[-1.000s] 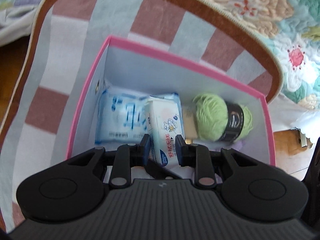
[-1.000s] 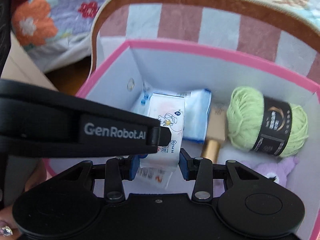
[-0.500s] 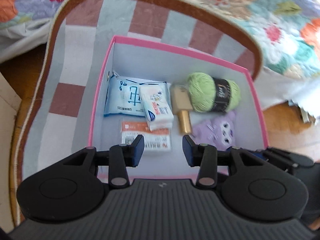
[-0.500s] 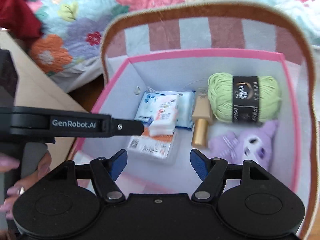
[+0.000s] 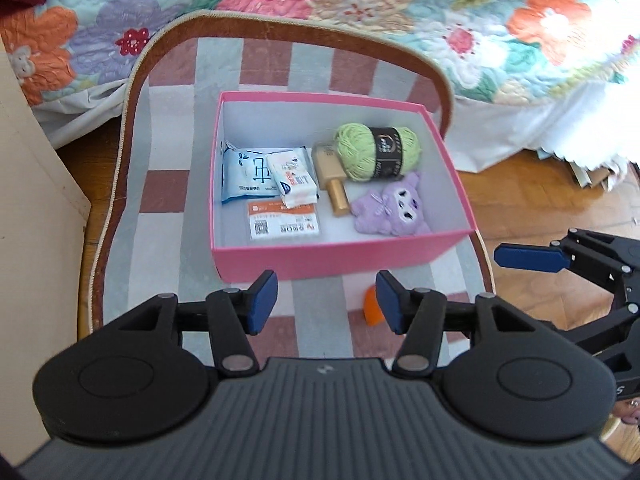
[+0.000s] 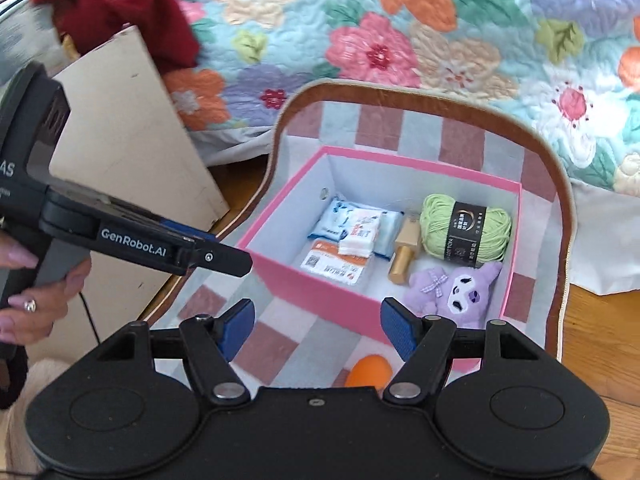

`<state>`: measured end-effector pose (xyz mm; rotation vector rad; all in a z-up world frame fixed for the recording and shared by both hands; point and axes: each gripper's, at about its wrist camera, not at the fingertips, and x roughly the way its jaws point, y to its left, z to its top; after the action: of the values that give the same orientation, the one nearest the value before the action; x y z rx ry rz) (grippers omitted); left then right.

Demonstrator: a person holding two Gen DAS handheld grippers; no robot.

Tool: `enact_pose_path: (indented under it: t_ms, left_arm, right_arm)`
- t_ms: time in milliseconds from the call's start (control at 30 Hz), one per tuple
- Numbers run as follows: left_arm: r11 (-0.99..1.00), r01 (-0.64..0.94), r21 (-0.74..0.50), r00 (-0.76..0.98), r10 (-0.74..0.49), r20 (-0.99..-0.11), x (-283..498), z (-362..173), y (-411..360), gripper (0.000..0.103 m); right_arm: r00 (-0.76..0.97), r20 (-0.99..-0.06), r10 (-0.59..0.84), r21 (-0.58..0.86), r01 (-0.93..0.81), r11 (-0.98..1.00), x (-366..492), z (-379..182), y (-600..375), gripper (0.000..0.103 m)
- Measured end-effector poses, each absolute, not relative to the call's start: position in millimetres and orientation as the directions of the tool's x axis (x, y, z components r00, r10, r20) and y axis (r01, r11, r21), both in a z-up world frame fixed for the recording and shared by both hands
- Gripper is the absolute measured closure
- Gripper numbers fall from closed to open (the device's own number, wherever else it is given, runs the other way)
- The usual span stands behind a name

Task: Organize objects
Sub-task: 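Lower the left tool to the orange makeup sponge and close on it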

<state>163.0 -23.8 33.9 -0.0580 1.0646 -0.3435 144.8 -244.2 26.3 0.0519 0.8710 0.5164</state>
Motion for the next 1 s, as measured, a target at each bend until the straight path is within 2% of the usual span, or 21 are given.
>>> enact_pose_path:
  t_ms: [267, 433, 533, 633, 767, 1000]
  left_arm:
    - [0.931, 0.282, -0.230, 0.428, -0.337, -0.838, 133.0, 10.9, -30.8, 0.040]
    - [0.910, 0.319, -0.264, 0.398, -0.381, -0.835, 131.9, -22.9, -44.1, 0.039]
    - [0.903, 0.353, -0.246, 0.379, -0.378, -0.844, 135.3, -45.4, -57.6, 0.032]
    - [0.907, 0.364, -0.209, 0.355, -0.343, -0.870, 143.7, -72.0, -74.0, 0.032]
    - [0.909, 0.351, -0.224, 0.332, -0.345, -0.878, 157.2, -106.5, -90.8, 0.032]
    - [0.869, 0.338, -0.360, 0.343, -0.470, -0.813, 172.7, -134.2, -101.6, 0.034]
  right_arm:
    - [0.512, -0.726, 0.458, 0.233, -0.445, 0.865, 105.0, 16.2, -246.0, 0.027]
    - [0.491, -0.743, 0.456, 0.232, -0.451, 0.862, 97.4, -14.1, -244.5, 0.024]
    - [0.525, -0.723, 0.450, 0.218, -0.445, 0.869, 98.6, -39.9, -249.5, 0.023]
    - [0.551, -0.722, 0.418, 0.182, -0.432, 0.883, 106.5, -70.7, -251.5, 0.023]
    - [0.558, -0.735, 0.386, 0.162, -0.408, 0.899, 119.8, -111.9, -254.0, 0.023]
    - [0.575, -0.736, 0.358, 0.105, -0.424, 0.899, 132.8, -146.6, -245.3, 0.024]
